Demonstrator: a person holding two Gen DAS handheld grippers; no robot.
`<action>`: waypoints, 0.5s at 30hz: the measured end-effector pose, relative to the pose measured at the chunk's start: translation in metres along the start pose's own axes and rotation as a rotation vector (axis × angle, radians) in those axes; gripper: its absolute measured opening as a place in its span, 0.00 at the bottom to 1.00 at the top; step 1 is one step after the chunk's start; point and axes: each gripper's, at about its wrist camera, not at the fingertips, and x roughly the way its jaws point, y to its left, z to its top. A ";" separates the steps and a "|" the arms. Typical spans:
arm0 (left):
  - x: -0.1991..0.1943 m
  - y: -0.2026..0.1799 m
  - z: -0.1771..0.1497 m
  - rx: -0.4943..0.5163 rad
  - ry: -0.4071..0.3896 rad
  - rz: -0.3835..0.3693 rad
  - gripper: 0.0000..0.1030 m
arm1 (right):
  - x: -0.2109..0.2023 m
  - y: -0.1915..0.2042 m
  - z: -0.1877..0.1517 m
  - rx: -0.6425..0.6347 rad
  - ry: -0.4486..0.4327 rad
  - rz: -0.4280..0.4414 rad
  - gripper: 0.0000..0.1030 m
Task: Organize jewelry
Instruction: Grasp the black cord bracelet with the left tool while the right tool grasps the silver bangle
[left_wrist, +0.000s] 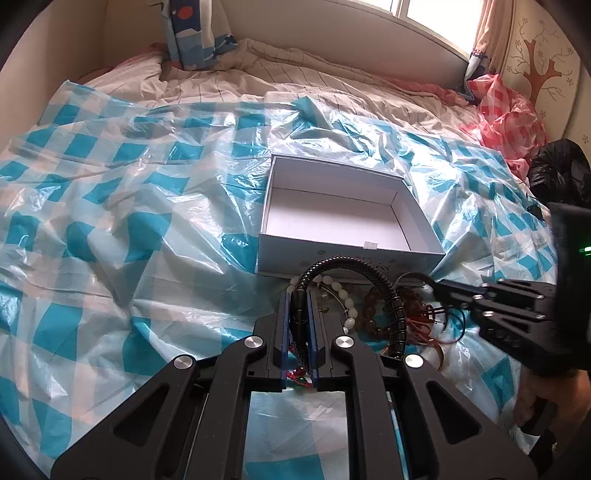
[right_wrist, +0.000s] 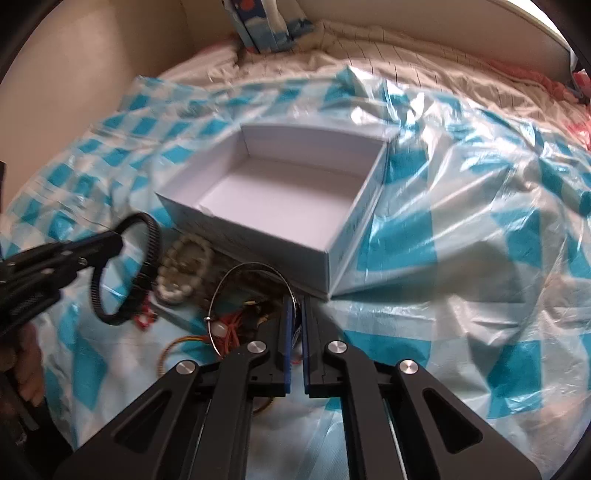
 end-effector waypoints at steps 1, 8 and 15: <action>0.000 0.000 0.000 -0.001 -0.002 0.000 0.08 | -0.008 0.000 0.001 0.002 -0.017 0.005 0.05; -0.003 -0.002 0.001 0.006 -0.011 -0.003 0.08 | -0.037 -0.005 0.006 0.016 -0.086 0.017 0.05; -0.006 -0.005 0.001 0.011 -0.019 0.001 0.08 | -0.041 -0.003 0.007 0.008 -0.097 0.021 0.05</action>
